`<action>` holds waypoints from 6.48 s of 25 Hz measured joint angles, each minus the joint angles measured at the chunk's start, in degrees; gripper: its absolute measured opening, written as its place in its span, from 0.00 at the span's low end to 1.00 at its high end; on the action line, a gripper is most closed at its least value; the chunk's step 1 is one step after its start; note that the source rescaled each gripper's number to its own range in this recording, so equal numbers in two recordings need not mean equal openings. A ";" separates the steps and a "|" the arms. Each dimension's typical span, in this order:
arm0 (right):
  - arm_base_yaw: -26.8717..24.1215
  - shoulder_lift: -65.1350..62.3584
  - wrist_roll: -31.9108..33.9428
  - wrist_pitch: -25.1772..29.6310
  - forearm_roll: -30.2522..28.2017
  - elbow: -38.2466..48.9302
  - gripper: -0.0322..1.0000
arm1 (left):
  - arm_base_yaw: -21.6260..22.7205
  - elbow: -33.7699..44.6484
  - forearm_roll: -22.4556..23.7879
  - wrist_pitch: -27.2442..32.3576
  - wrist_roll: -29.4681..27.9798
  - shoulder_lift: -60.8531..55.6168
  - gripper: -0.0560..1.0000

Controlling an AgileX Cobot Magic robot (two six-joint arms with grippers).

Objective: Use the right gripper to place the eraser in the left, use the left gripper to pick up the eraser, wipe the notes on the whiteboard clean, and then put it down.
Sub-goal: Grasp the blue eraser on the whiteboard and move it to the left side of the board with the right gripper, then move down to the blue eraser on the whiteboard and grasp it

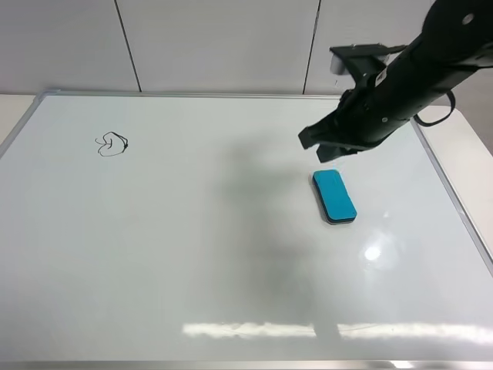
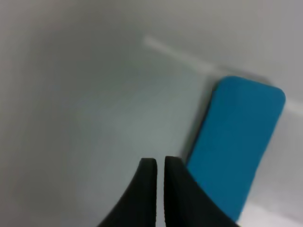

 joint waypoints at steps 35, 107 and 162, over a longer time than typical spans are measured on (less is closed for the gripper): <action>-0.33 14.39 8.26 -5.57 -16.06 0.00 0.03 | 0.00 0.00 0.00 0.00 0.00 0.00 1.00; 35.78 55.99 22.64 9.80 -5.32 -69.21 0.03 | 0.00 0.00 0.16 0.00 0.00 0.00 1.00; 31.54 32.75 9.19 27.08 -15.58 -68.17 1.00 | 0.00 0.00 0.16 0.00 0.00 0.00 1.00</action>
